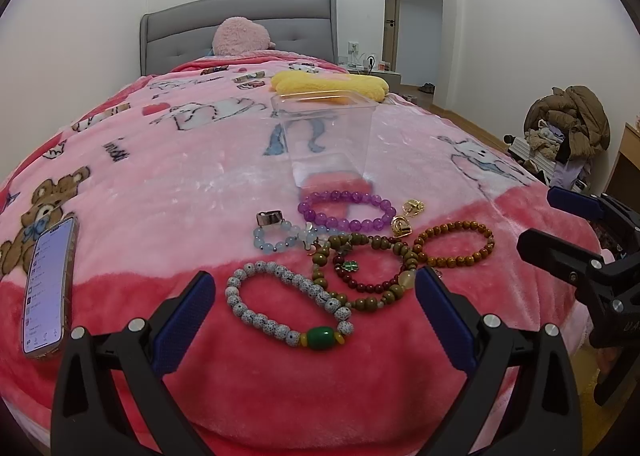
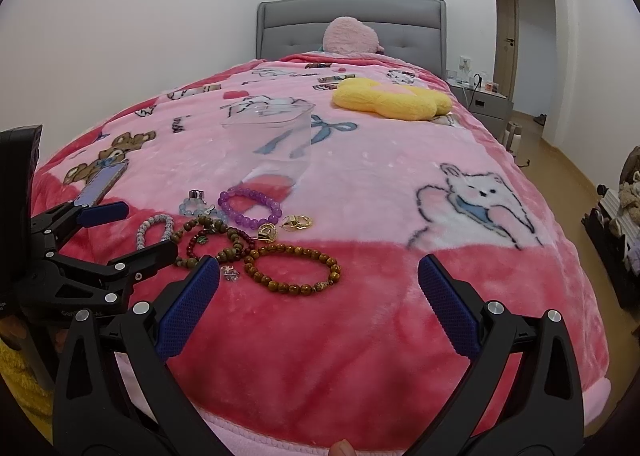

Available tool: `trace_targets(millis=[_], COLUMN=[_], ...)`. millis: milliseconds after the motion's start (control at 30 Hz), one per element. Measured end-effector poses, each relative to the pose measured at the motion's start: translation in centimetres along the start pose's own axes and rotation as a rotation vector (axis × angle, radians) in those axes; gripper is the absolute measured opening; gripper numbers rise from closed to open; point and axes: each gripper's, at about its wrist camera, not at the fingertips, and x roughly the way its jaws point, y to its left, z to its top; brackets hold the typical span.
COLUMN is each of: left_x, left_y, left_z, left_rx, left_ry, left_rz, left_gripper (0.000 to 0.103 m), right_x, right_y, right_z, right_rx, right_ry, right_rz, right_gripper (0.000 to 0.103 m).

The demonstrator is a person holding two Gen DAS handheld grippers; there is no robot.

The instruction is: Organize jewelry

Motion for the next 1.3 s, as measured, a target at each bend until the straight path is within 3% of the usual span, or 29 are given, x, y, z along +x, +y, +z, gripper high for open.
trace_targets(millis=[1300], left_x=[-0.25], left_y=[0.17], left_z=[0.03], left_rx=[0.006], left_ry=[-0.002], left_rz=[0.002], left_gripper=[0.098], right_x=[-0.2], right_y=[0.04], right_z=[-0.06], right_rx=[-0.002], right_ry=[-0.004], right_rz=[0.001], right_gripper=[0.095])
